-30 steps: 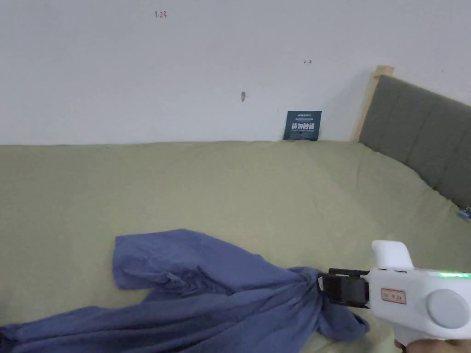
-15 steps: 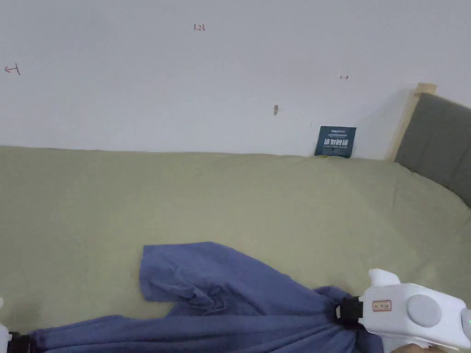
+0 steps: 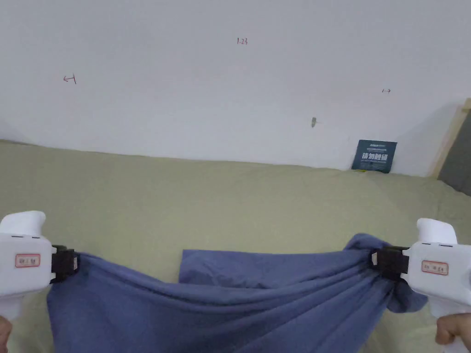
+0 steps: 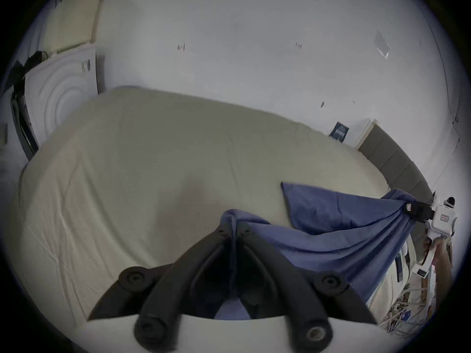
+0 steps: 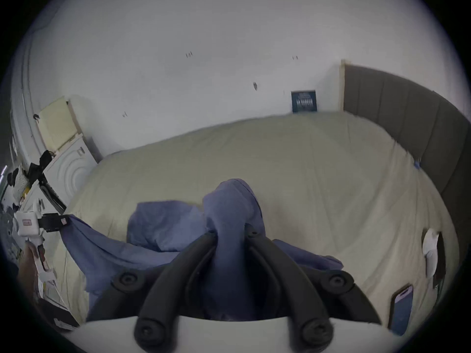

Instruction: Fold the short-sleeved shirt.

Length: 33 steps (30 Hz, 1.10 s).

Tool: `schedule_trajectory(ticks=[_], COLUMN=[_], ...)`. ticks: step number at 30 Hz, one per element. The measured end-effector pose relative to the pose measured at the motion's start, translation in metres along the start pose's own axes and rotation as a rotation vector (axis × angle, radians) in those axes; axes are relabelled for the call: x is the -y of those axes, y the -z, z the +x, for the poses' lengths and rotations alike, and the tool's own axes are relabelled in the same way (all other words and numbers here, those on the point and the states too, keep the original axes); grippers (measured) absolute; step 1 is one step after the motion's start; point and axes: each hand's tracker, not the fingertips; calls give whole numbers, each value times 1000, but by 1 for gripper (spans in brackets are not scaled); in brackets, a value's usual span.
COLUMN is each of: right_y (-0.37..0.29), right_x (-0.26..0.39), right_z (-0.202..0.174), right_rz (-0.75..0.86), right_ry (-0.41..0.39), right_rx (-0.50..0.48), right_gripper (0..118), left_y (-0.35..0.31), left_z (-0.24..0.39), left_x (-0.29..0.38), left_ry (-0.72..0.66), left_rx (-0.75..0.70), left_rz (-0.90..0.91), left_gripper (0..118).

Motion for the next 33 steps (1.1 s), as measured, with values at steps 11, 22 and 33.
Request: schedule_trajectory(ticks=[11, 22, 33], right_y=[-33, -70, -88], right_x=[-96, -192, -277], right_z=[-28, -56, -69], right_rz=[139, 260, 361], right_ry=[-4, -92, -74], right_rx=[-52, -37, -1], right_gripper=[13, 13, 13], left_y=[-49, -92, -124], left_z=[1, 22, 60], left_x=[-100, -182, -225], left_ry=[64, 130, 188], left_rx=[-4, -20, -55], left_rz=[154, 265, 377], left_gripper=[0, 0, 0])
